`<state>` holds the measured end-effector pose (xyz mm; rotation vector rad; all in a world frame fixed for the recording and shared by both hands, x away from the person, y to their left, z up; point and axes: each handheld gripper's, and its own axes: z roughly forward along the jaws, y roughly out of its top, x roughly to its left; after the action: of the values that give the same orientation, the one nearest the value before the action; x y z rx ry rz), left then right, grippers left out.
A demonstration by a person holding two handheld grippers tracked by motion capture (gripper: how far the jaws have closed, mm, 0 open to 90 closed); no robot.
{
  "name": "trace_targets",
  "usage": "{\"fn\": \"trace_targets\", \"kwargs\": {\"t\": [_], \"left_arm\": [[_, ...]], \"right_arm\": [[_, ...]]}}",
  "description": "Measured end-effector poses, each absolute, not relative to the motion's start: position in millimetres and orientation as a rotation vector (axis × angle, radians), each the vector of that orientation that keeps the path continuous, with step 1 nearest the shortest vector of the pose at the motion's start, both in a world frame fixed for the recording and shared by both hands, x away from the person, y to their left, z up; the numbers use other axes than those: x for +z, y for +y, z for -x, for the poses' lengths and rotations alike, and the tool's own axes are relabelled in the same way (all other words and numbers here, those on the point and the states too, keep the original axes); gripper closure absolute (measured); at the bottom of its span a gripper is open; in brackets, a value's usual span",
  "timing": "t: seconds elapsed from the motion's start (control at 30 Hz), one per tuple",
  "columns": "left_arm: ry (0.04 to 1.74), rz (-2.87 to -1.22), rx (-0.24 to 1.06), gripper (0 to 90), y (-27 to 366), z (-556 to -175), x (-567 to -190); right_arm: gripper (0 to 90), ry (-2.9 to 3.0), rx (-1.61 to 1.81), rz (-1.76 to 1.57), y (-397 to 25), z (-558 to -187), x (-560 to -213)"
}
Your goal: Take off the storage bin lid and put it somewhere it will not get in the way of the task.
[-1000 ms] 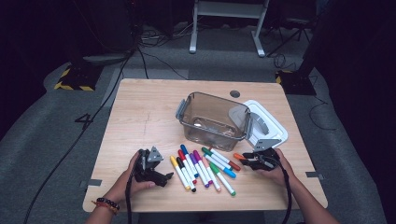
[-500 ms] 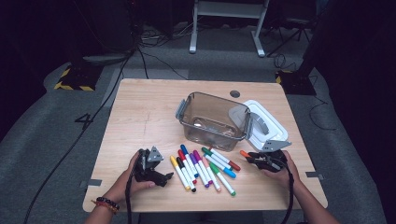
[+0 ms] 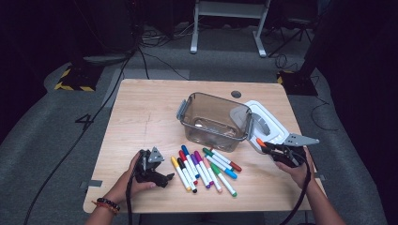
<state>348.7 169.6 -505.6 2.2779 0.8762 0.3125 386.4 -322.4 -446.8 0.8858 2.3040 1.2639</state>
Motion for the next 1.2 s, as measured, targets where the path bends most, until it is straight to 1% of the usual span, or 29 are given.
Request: {"fn": "trace_targets", "kwargs": {"t": [0.43,0.6,0.73,0.77,0.8,0.83,0.87,0.9,1.0,1.2], "left_arm": [[0.878,-2.278,0.315,0.5,169.6,-348.5,-505.5],[0.88,-2.277,0.315,0.5,169.5,-348.4,-505.6],[0.878,-2.276,0.315,0.5,169.6,-348.5,-505.6],[0.878,-2.276,0.315,0.5,169.6,-348.5,-505.6],[0.88,-2.275,0.315,0.5,169.5,-348.5,-505.7],[0.88,-2.275,0.315,0.5,169.5,-348.5,-505.7],[0.878,-2.276,0.314,0.5,169.6,-348.6,-505.7],[0.878,-2.276,0.314,0.5,169.6,-348.6,-505.7],[0.878,-2.276,0.315,0.5,169.6,-348.6,-505.7],[0.878,-2.277,0.315,0.5,169.6,-348.5,-505.6]], "right_arm": [[74.7,2.157,1.331,-0.91,-342.0,-386.6,-420.7],[74.7,2.088,1.385,-0.891,-348.3,-387.1,-401.5],[74.7,2.056,1.399,-0.86,-351.9,-390.2,-379.7],[74.7,2.056,1.399,-0.86,-351.9,-390.2,-379.7],[74.7,2.054,1.402,-0.837,-350.7,-392.5,-371.0],[74.7,2.054,1.402,-0.837,-350.7,-392.5,-371.0],[74.7,2.05,1.413,-0.819,-348.0,-394.8,-362.5],[74.7,2.05,1.413,-0.819,-348.0,-394.8,-362.5],[74.7,2.044,1.418,-0.784,-338.4,-399.8,-346.4],[74.8,2.058,1.406,-0.731,-321.2,-406.1,-329.1]]}}
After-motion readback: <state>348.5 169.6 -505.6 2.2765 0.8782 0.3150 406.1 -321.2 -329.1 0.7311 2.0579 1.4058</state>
